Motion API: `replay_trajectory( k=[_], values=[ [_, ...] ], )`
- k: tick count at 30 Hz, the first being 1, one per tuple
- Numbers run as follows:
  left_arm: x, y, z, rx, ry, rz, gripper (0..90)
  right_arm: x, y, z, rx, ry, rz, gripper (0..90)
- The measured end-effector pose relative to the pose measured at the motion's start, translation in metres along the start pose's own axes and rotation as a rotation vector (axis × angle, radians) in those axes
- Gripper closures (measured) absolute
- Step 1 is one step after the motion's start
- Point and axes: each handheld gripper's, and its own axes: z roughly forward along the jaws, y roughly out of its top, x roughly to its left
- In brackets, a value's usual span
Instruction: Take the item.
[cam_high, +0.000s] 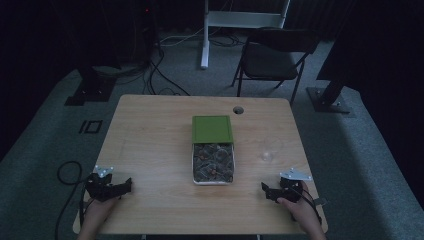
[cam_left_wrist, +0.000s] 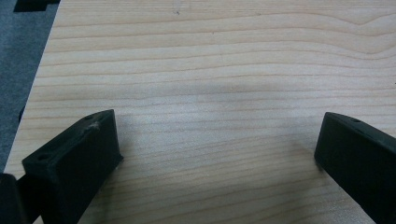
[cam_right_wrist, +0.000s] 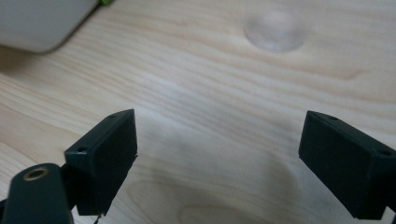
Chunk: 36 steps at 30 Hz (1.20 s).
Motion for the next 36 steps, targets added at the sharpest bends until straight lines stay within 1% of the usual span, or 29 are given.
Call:
replay_trajectory(
  k=[5,7,11,16,21,24,36],
  values=[
    [0.000,0.000,0.000,0.000,0.000,0.000,0.5,0.005,0.010,-0.004,-0.023,0.015,0.003,11.6],
    [0.000,0.000,0.000,0.000,0.000,0.000,0.5,0.007,0.014,-0.005,-0.031,0.020,-0.010,11.6],
    [0.000,0.000,0.000,0.001,0.001,0.000,0.5,0.012,0.021,-0.008,-0.053,0.033,-0.008,11.7],
    [0.000,0.000,0.000,0.001,0.000,0.000,0.5,0.020,0.032,-0.011,-0.073,0.053,-0.017,11.7],
    [0.000,0.000,0.000,0.000,0.000,0.000,0.5,0.028,0.044,-0.016,-0.106,0.073,-0.027,11.7],
    [0.000,0.000,0.000,0.000,0.000,0.000,0.4,0.033,0.052,-0.018,-0.124,0.085,-0.025,11.7],
    [0.000,0.000,0.000,0.000,0.000,0.000,0.5,0.052,0.074,-0.024,-0.166,0.129,-0.075,11.7]
  ],
)
